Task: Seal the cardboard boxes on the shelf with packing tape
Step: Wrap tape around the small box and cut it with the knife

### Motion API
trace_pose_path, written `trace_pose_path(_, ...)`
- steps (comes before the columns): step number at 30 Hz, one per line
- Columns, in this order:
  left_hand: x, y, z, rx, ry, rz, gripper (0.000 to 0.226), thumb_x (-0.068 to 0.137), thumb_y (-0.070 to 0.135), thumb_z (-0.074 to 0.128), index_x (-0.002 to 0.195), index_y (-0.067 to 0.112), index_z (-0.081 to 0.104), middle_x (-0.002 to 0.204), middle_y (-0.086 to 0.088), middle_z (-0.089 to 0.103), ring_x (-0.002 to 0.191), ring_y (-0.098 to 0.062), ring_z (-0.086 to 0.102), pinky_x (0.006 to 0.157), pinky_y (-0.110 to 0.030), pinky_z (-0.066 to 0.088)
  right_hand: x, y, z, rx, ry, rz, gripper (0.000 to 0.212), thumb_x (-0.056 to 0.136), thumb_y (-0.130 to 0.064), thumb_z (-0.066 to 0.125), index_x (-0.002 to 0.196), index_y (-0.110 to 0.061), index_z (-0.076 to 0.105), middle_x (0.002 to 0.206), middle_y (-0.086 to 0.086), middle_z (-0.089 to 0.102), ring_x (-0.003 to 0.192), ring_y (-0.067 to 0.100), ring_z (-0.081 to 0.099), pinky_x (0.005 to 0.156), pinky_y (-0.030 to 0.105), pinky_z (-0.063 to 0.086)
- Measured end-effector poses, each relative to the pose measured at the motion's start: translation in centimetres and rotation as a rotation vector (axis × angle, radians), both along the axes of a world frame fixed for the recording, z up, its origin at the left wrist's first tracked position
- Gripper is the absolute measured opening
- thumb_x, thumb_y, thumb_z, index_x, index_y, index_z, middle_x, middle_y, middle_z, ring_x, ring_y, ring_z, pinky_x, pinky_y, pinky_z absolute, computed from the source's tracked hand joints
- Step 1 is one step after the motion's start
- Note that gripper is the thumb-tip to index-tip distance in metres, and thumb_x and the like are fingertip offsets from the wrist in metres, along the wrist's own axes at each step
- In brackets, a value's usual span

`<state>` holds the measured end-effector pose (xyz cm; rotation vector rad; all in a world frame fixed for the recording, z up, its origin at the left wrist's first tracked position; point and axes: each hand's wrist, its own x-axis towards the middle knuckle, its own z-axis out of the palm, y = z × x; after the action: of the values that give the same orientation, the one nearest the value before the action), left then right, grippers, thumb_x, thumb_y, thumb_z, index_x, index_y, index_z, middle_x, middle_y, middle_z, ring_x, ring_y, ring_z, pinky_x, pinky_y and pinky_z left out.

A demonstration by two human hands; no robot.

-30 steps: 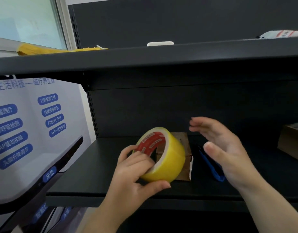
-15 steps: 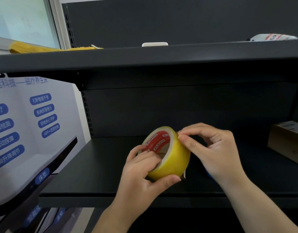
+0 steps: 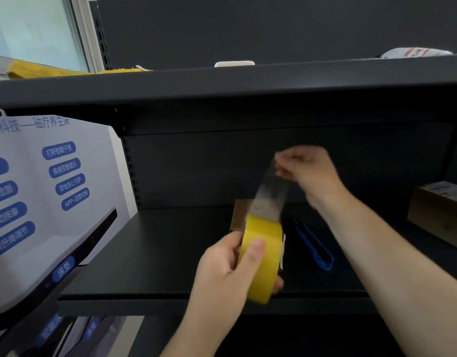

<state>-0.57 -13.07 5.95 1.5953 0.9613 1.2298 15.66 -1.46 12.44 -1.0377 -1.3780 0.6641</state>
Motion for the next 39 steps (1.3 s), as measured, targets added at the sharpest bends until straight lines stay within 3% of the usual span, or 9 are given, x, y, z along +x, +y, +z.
trace_pose_path(2,0.4,-0.6,-0.1,-0.176,-0.103,-0.050,0.033,0.068,0.044,0.053,0.091,0.021,0.057,0.063,0.008,0.073,0.054,-0.005,0.068,0.047,-0.012,0.050,1.0,1.9,0.4,-0.050,-0.112,-0.036,0.010,0.085,-0.014,0.065,0.076,-0.015,0.068,0.070,0.001,0.065,0.064,0.008,0.063,0.070,0.022,0.053)
trace_pose_path(5,0.7,-0.6,-0.5,-0.178,-0.113,-0.059,0.039,0.061,0.036,0.063,0.097,0.020,0.057,0.071,0.000,0.075,0.065,-0.011,0.071,0.055,-0.015,0.052,1.2,4.5,-0.3,-0.196,-0.265,0.028,0.009,0.084,-0.017,0.066,0.075,-0.017,0.067,0.074,0.001,0.068,0.068,0.006,0.064,0.067,0.022,0.048)
trace_pose_path(9,0.7,0.5,-0.2,-0.183,-0.161,-0.027,0.021,0.078,0.016,0.064,0.098,0.018,0.058,0.071,-0.005,0.075,0.066,-0.014,0.071,0.054,-0.016,0.052,0.1,7.3,-1.4,-0.336,-0.339,0.106,0.007,0.084,-0.020,0.066,0.086,-0.013,0.068,0.082,0.001,0.069,0.074,0.009,0.065,0.063,0.024,0.043)
trace_pose_path(14,1.3,1.8,-0.1,-0.211,-0.183,-0.019,0.008,0.086,0.017,0.060,0.093,0.020,0.060,0.071,-0.006,0.075,0.064,-0.014,0.071,0.054,-0.017,0.053,-0.2,9.6,-2.4,-0.425,-0.489,0.136,0.005,0.087,-0.020,0.063,0.087,-0.016,0.066,0.088,0.001,0.070,0.080,0.009,0.067,0.064,0.025,0.044)
trace_pose_path(16,1.4,2.0,-0.1,-0.258,-0.198,-0.039,0.010,0.085,0.023,0.058,0.094,0.018,0.060,0.067,-0.008,0.074,0.060,-0.015,0.070,0.053,-0.019,0.053,0.1,10.3,-2.9,-0.422,-0.491,0.083,0.006,0.088,-0.020,0.062,0.084,-0.016,0.065,0.088,0.002,0.069,0.077,0.008,0.067,0.063,0.024,0.046)
trace_pose_path(20,1.0,1.6,-0.1,-0.328,-0.224,-0.136,0.037,0.074,0.038,0.054,0.098,0.011,0.057,0.062,-0.012,0.071,0.055,-0.019,0.069,0.051,-0.023,0.055,1.1,11.2,-3.7,-0.398,-0.476,0.045,0.006,0.087,-0.019,0.063,0.085,-0.016,0.067,0.084,-0.001,0.068,0.073,0.007,0.066,0.062,0.021,0.049)
trace_pose_path(26,0.4,1.5,-0.2,-0.359,-0.251,-0.168,0.030,0.074,0.025,0.058,0.101,0.011,0.055,0.061,-0.011,0.072,0.056,-0.018,0.069,0.052,-0.023,0.054,0.3,11.9,-4.7,-0.381,-0.487,0.101,0.007,0.086,-0.020,0.065,0.083,-0.015,0.069,0.083,0.000,0.067,0.073,0.009,0.066,0.060,0.022,0.050)
trace_pose_path(31,0.2,1.7,-0.8,-0.405,-0.263,-0.177,0.039,0.068,0.025,0.059,0.104,0.010,0.054,0.061,-0.011,0.071,0.056,-0.017,0.069,0.051,-0.020,0.053,0.3,12.3,-5.8,-0.398,-0.615,0.089,0.011,0.084,-0.025,0.067,0.081,-0.015,0.070,0.090,0.001,0.065,0.083,0.010,0.059,0.058,0.018,0.042)
trace_pose_path(39,-0.1,2.0,-1.7,-0.420,-0.253,-0.173,0.043,0.068,0.025,0.060,0.107,0.010,0.053,0.066,-0.013,0.072,0.061,-0.021,0.070,0.056,-0.022,0.054,-0.2,12.7,-5.3,-0.819,-0.448,0.035,0.024,0.078,-0.020,0.073,0.093,-0.008,0.059,0.095,0.014,0.065,0.081,0.027,0.066,0.054,0.032,0.054)
